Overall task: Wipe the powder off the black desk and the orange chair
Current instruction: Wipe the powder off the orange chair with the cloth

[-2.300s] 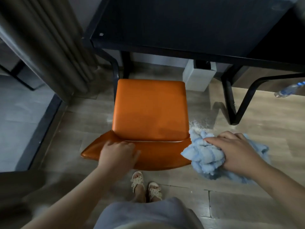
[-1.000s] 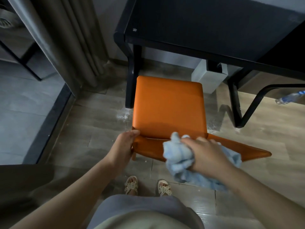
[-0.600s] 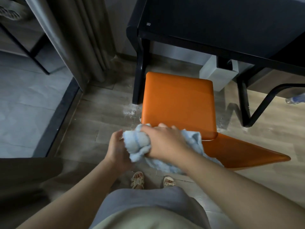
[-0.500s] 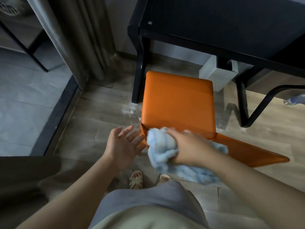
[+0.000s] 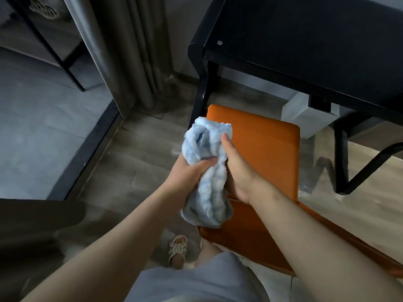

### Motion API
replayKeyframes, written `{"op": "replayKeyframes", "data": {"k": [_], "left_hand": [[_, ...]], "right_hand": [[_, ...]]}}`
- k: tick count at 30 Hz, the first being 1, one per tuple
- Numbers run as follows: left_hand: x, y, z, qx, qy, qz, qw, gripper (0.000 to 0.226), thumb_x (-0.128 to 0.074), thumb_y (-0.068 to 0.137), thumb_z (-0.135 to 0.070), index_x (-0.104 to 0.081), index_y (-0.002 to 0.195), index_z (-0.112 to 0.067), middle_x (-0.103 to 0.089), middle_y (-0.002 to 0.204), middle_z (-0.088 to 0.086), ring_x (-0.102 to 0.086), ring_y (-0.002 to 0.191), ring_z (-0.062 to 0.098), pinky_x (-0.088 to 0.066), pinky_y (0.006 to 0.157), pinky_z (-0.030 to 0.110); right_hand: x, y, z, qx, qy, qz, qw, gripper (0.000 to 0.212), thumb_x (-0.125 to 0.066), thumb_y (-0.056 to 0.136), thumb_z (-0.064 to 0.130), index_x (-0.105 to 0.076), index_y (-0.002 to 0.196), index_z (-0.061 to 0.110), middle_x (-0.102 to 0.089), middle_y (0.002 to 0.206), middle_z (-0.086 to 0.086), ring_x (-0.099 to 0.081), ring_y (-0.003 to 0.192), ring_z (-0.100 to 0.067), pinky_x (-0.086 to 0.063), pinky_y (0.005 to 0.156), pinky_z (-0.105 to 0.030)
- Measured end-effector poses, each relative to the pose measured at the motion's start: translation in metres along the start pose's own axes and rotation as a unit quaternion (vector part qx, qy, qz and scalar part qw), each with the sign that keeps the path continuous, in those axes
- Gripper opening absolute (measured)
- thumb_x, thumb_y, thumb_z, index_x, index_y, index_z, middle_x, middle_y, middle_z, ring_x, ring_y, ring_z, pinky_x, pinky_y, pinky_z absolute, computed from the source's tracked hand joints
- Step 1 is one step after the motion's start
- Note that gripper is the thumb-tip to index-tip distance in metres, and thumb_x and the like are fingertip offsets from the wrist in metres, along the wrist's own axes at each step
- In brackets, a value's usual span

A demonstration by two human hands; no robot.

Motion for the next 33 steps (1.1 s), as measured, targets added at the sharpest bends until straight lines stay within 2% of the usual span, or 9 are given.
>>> {"op": "replayKeyframes", "data": {"k": [2,5,7,10,13,19,26,29,33], "left_hand": [[0.026,0.012,0.001,0.019,0.084,-0.134,0.987,0.026,-0.067,0.069,-0.021,-0.064,0.094,-0.027,-0.071,0.091,0.0,-0.067,0.095,0.023,-0.054,0.082,0.038],[0.063,0.034,0.009,0.042,0.338,-0.255,0.905,0.024,-0.063,0.075,-0.028,-0.058,0.097,-0.035,-0.063,0.095,-0.009,-0.06,0.093,0.018,-0.05,0.079,0.034],[0.073,0.053,0.037,0.137,0.46,-0.218,0.85,0.027,-0.059,0.082,-0.028,-0.056,0.108,-0.028,-0.059,0.104,-0.001,-0.057,0.097,0.024,-0.049,0.083,0.037],[0.057,0.083,0.095,0.289,0.443,-0.082,0.845,0.033,-0.059,0.089,-0.018,-0.057,0.119,-0.004,-0.06,0.118,0.015,-0.056,0.113,0.031,-0.044,0.093,0.034],[0.039,0.108,0.13,0.306,0.494,0.026,0.814,0.044,-0.061,0.083,-0.035,-0.053,0.123,-0.02,-0.059,0.121,0.002,-0.057,0.111,0.024,-0.046,0.097,0.037],[0.049,0.155,0.172,0.341,0.566,-0.021,0.75,0.031,-0.05,0.084,-0.05,-0.063,0.1,-0.027,-0.065,0.1,-0.001,-0.061,0.093,0.021,-0.051,0.087,0.036],[0.069,0.226,0.209,0.217,0.563,-0.145,0.784,0.022,-0.051,0.084,-0.038,-0.052,0.105,-0.031,-0.061,0.1,0.001,-0.06,0.096,0.03,-0.039,0.07,0.033],[0.072,0.239,0.229,0.272,0.493,-0.062,0.824,0.035,-0.053,0.078,-0.043,-0.049,0.109,-0.027,-0.061,0.104,0.001,-0.06,0.098,0.029,-0.043,0.077,0.035],[0.082,0.199,0.235,0.303,0.51,0.039,0.804,0.025,-0.052,0.077,-0.049,-0.06,0.091,-0.03,-0.069,0.097,-0.001,-0.065,0.087,0.018,-0.053,0.082,0.038]], "right_hand": [[0.014,0.014,-0.003,-0.034,0.028,0.002,0.999,0.061,-0.038,0.083,0.072,-0.058,0.119,0.027,-0.063,0.122,-0.003,-0.061,0.105,-0.02,-0.045,0.089,-0.035],[0.068,0.039,-0.015,-0.061,-0.115,-0.158,0.979,0.03,-0.042,0.095,0.05,-0.048,0.115,0.028,-0.053,0.127,-0.006,-0.054,0.104,-0.025,-0.038,0.086,-0.036],[0.093,0.054,-0.035,-0.081,-0.165,-0.206,0.961,0.032,-0.049,0.096,0.036,-0.05,0.122,0.017,-0.054,0.124,-0.009,-0.052,0.104,-0.024,-0.035,0.084,-0.03],[0.118,0.089,-0.07,-0.109,-0.259,-0.187,0.941,0.045,-0.056,0.092,0.023,-0.045,0.134,0.012,-0.053,0.13,-0.011,-0.05,0.116,-0.025,-0.035,0.089,-0.025],[0.135,0.124,-0.102,-0.156,-0.371,-0.153,0.903,0.05,-0.054,0.089,0.027,-0.042,0.137,0.019,-0.051,0.135,-0.01,-0.049,0.121,-0.028,-0.038,0.103,-0.035],[0.155,0.176,-0.125,-0.125,-0.555,-0.129,0.813,0.057,-0.047,0.089,0.035,-0.03,0.143,0.028,-0.031,0.15,-0.003,-0.028,0.137,-0.026,-0.025,0.108,-0.041],[0.158,0.191,-0.156,-0.133,-0.607,-0.065,0.781,0.068,-0.048,0.092,0.033,-0.012,0.149,0.021,-0.014,0.157,-0.011,-0.022,0.141,-0.029,-0.024,0.11,-0.039],[0.159,0.192,-0.164,-0.136,-0.622,-0.042,0.77,0.071,-0.048,0.093,0.036,-0.008,0.15,0.022,0.005,0.159,-0.011,-0.008,0.145,-0.027,-0.02,0.112,-0.039],[0.156,0.188,-0.166,-0.133,-0.626,-0.03,0.767,0.072,-0.051,0.092,0.037,-0.011,0.15,0.02,0.008,0.158,-0.012,-0.004,0.146,-0.027,-0.024,0.111,-0.038]]}}
Point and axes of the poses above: each hand's wrist, its own y-axis towards the middle knuckle, its own x-axis out of the back of the hand, z = x × y, the point moved 5 cm from there along y, towards the middle knuckle
